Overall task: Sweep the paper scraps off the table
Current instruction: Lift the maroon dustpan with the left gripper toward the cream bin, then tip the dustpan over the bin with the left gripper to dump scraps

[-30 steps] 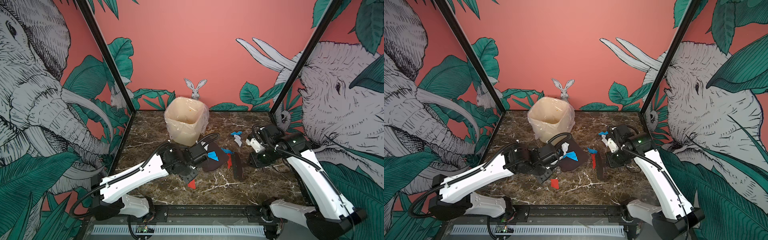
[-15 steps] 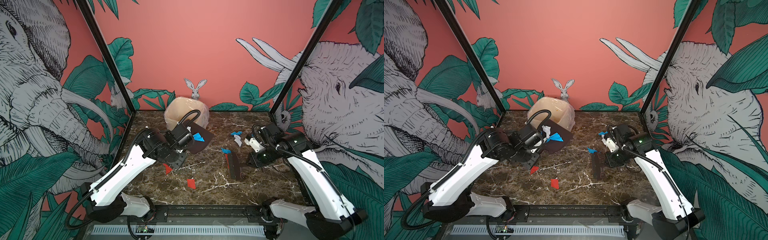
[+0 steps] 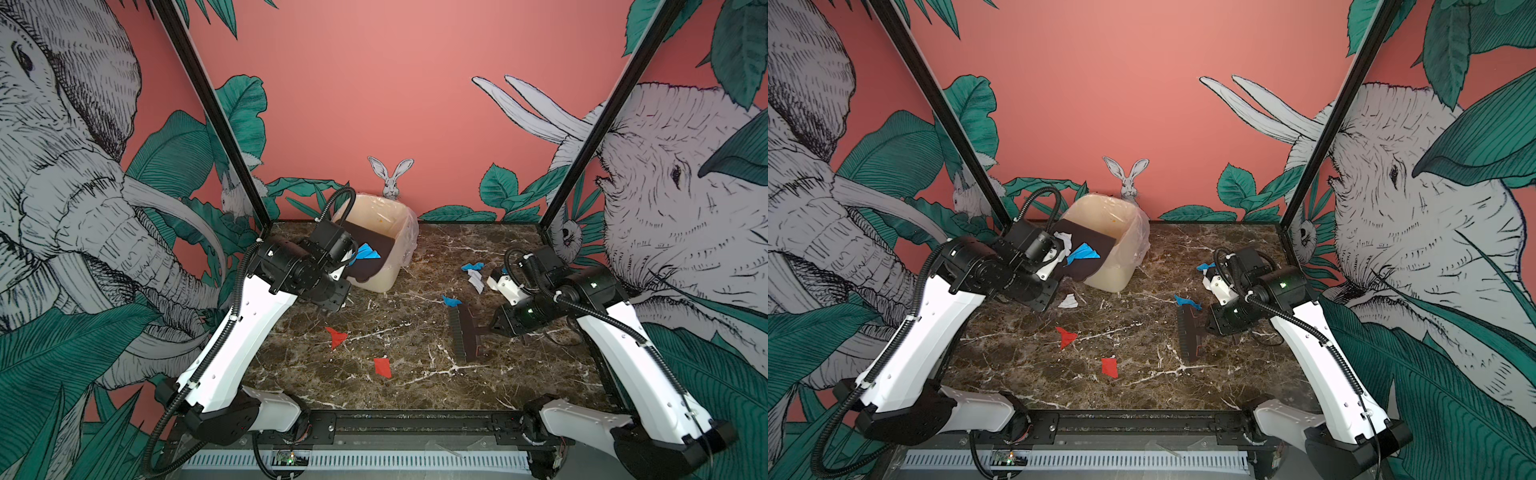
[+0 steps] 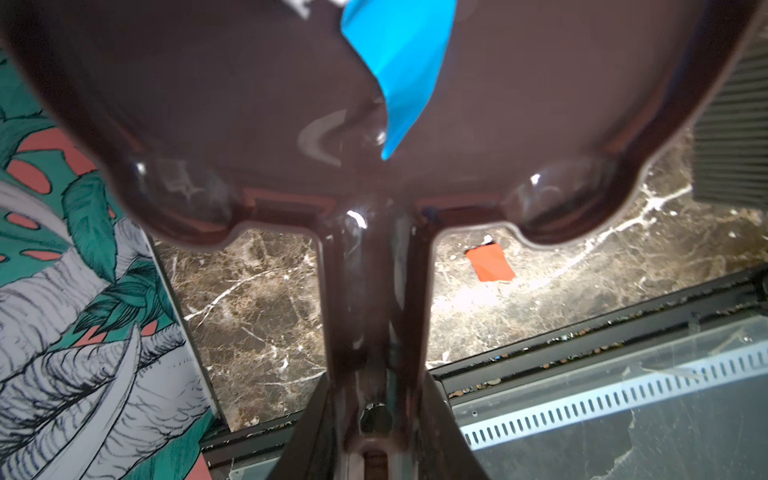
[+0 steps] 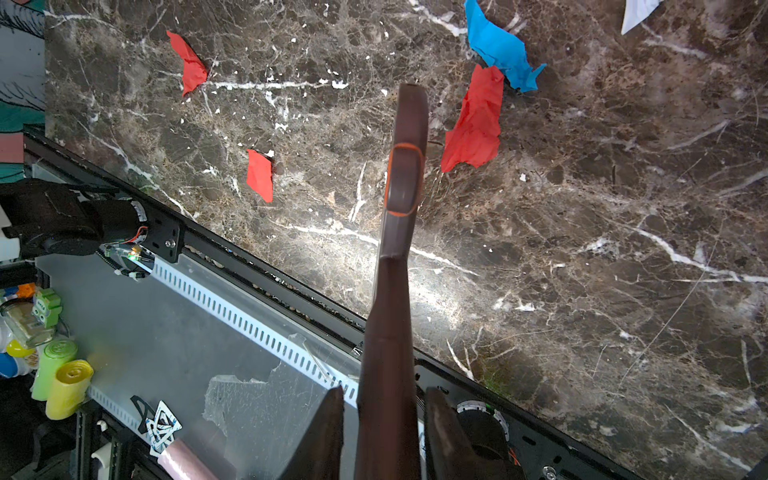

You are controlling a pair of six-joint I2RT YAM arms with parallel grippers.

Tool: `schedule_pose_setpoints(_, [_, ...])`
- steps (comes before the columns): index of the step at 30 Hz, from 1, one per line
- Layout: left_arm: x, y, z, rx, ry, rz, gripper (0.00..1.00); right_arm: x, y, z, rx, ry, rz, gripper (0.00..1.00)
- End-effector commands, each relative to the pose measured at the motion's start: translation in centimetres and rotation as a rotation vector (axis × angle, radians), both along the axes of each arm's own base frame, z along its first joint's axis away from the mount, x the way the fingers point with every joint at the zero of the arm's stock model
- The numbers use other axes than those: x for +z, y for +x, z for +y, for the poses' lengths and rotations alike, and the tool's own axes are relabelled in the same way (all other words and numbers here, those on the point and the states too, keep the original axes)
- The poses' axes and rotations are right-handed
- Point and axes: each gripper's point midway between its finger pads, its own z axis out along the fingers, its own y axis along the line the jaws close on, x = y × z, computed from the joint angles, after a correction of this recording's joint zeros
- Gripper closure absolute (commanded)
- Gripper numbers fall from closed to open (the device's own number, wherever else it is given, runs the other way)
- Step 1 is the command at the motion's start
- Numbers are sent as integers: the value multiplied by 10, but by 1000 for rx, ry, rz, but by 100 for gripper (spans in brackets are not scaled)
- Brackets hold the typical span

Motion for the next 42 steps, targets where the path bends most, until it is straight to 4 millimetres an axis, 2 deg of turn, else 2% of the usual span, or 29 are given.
schedule_pose_setpoints(1, [2, -6, 13, -9, 10, 60, 100, 7, -1, 5, 29, 44, -34, 100])
schedule_pose_setpoints(7, [16, 15, 19, -12, 22, 52, 100, 5, -4, 5, 45, 46, -38, 100])
schedule_pose_setpoints(15, [20, 39, 34, 67, -52, 18, 100, 3, -6, 10, 68, 84, -38, 100])
schedule_pose_setpoints(21, [18, 48, 58, 95, 78, 8, 100, 4, -11, 13, 87, 108, -34, 100])
schedule_pose_setpoints(28, [16, 74, 77, 132, 177, 2, 100, 4, -17, 16, 85, 144, -23, 100])
schedule_pose_setpoints(35, [29, 104, 77, 124, 214, -57, 100, 4, -24, 12, 84, 137, -19, 100])
schedule_pose_setpoints(42, [31, 118, 83, 97, 363, -89, 100, 3, -27, 12, 83, 135, -2, 100])
